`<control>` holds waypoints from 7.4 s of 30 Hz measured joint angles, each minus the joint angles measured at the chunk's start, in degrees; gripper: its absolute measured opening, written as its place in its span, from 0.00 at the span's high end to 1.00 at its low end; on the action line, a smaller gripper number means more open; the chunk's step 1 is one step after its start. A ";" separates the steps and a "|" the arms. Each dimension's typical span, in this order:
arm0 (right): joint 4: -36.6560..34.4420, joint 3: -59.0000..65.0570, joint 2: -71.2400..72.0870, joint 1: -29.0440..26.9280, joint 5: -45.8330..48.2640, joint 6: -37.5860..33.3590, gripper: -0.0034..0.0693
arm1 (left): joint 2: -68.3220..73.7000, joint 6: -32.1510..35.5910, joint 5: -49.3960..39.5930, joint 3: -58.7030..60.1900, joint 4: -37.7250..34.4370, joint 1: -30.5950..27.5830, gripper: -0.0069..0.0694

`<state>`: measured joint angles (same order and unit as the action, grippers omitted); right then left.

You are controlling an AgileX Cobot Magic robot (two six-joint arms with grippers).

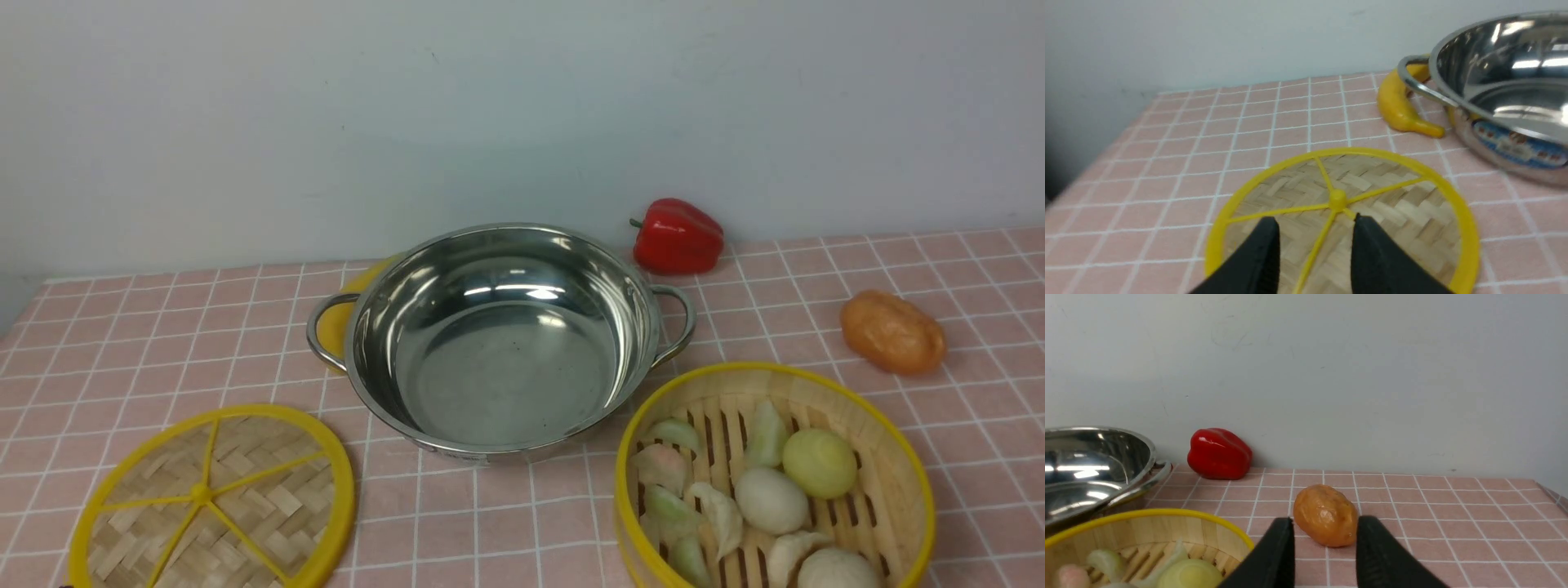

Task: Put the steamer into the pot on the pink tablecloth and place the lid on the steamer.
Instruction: 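Reach for and grasp the rim of the bamboo steamer holding the buns with the right gripper, then place the bamboo steamer basket of food into the steel pot with the right gripper, then grasp the bamboo steamer lid lying on the table by its centre knob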

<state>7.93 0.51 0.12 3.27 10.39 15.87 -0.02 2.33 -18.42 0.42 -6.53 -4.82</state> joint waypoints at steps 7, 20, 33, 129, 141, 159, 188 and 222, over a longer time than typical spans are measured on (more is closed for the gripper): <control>-16.75 0.00 0.00 0.00 -15.41 12.57 0.62 | 0.00 -10.42 2.02 0.00 -29.31 0.00 0.59; -21.33 0.00 0.00 0.00 -26.53 15.41 0.62 | 0.00 -10.37 12.24 0.00 -39.48 0.00 0.59; -20.04 -16.70 -1.31 0.00 -52.45 11.61 0.62 | -0.08 -16.44 32.87 -16.39 -44.62 0.00 0.59; -14.14 -127.77 -125.50 22.91 60.63 -7.23 0.88 | 53.03 -6.04 -35.89 -35.25 5.63 0.00 0.59; -10.96 -138.93 -142.01 24.06 61.17 -5.24 0.88 | 53.03 -6.04 -35.89 -35.25 5.63 0.00 0.59; -11.65 -139.36 -145.26 24.06 60.96 -4.34 0.77 | 53.03 -6.04 -35.67 -35.25 5.63 0.00 0.59; -10.26 -118.29 -85.91 24.06 59.66 -8.52 0.28 | 76.08 -5.81 -33.48 -54.88 5.63 0.00 0.59; -12.09 -76.95 -37.31 24.06 60.50 0.12 0.28 | 99.19 -5.65 -21.80 -55.04 4.20 0.00 0.59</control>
<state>-4.16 -76.43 -37.19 27.33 70.89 15.99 99.16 -3.32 -40.22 -54.63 -2.33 -4.82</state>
